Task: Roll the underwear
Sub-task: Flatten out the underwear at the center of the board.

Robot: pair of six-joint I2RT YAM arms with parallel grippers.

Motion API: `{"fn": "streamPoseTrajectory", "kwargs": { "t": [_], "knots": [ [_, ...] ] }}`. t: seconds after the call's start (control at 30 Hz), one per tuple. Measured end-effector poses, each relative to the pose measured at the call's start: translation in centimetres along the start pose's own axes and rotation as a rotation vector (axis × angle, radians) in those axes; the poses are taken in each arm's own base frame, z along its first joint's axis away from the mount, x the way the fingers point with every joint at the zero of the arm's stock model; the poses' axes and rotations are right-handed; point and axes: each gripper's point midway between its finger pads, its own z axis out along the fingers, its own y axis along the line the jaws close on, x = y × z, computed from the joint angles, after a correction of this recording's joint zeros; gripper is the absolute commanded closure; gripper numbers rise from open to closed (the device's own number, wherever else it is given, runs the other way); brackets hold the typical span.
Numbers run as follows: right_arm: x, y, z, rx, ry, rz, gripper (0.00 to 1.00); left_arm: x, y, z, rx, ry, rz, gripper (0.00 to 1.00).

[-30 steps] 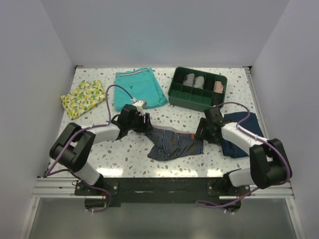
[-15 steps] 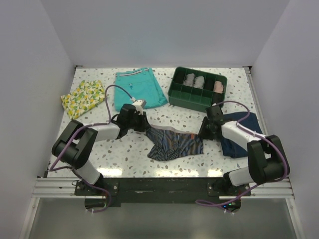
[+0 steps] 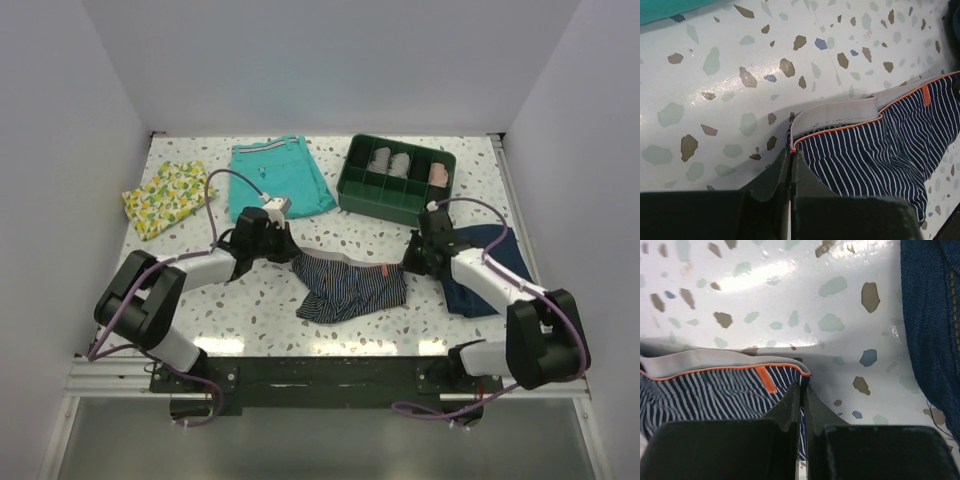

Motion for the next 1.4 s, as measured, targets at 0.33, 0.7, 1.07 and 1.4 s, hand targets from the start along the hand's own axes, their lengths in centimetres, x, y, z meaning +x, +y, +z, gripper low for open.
{"fn": "streamPoseTrajectory", "kwargs": {
  "t": [0.33,0.7,1.07,1.4],
  "knots": [
    [-3.7,4.1,-9.3,-0.226,-0.198,-0.065,1.0,-6.4,-3.9,-7.7,0.0,-0.161,0.041,1.0],
    [-5.5,10.4,-23.5,-0.61,-0.362,-0.216,1.0,-12.4,-10.3,-22.6,0.071,-0.436,0.074,1.0],
    [-2.0,13.0,-32.8,-0.899,-0.32,-0.353,0.97,-8.0,-11.0,-28.9,0.073,-0.374,-0.097,1.0],
    [-1.2,12.3,-25.3,-0.749,-0.066,-0.268,0.97,-7.2,-9.0,-27.7,-0.077,-0.251,-0.195,1.0]
  ]
}}
